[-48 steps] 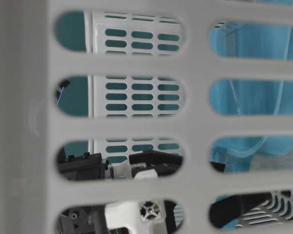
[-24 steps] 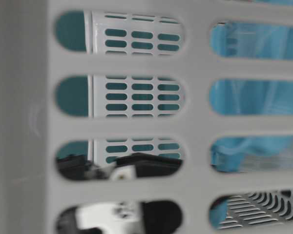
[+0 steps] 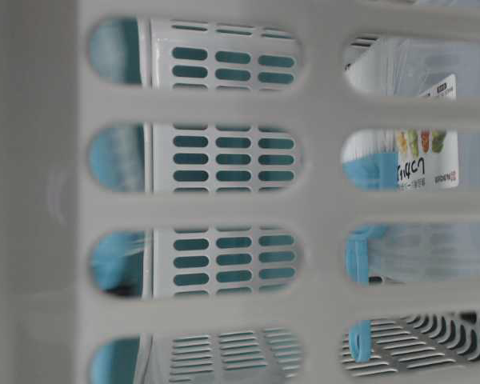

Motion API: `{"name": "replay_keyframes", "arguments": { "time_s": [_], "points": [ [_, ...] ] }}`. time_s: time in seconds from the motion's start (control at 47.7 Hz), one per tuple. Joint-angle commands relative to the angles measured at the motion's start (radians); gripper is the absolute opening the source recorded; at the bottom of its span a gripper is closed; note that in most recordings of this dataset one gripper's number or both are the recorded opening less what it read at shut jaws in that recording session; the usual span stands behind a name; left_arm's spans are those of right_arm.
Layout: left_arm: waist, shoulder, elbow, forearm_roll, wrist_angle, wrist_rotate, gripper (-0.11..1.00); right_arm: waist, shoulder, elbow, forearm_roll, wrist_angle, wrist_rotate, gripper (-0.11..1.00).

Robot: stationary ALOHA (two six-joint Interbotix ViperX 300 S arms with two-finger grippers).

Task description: Pick up the dustpan from the shopping basket with the left arm.

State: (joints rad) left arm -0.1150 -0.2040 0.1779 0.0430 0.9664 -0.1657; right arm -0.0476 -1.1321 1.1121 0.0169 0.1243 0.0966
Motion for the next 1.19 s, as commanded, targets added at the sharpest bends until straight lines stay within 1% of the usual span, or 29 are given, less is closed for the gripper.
{"name": "replay_keyframes", "arguments": {
  "time_s": [0.0, 0.147, 0.335, 0.545, 1.174],
  "points": [
    [0.009, -0.063, -0.023, 0.003, 0.005, 0.002, 0.31, -0.002, 0.005, -0.006, 0.003, -0.009, 0.002, 0.8],
    [0.006, -0.077, -0.029, 0.003, 0.04, -0.008, 0.31, -0.003, 0.005, -0.005, 0.003, -0.011, 0.002, 0.8],
    [0.008, -0.044, -0.069, 0.003, 0.078, -0.008, 0.31, -0.002, 0.005, -0.005, 0.003, -0.011, 0.002, 0.8],
    [0.012, -0.006, -0.112, 0.003, 0.095, -0.002, 0.31, -0.002, 0.005, -0.005, 0.003, -0.012, 0.002, 0.8],
    [0.012, 0.011, -0.117, 0.003, 0.095, -0.005, 0.31, -0.002, 0.0, -0.005, 0.003, -0.034, 0.002, 0.8]
  ]
}}
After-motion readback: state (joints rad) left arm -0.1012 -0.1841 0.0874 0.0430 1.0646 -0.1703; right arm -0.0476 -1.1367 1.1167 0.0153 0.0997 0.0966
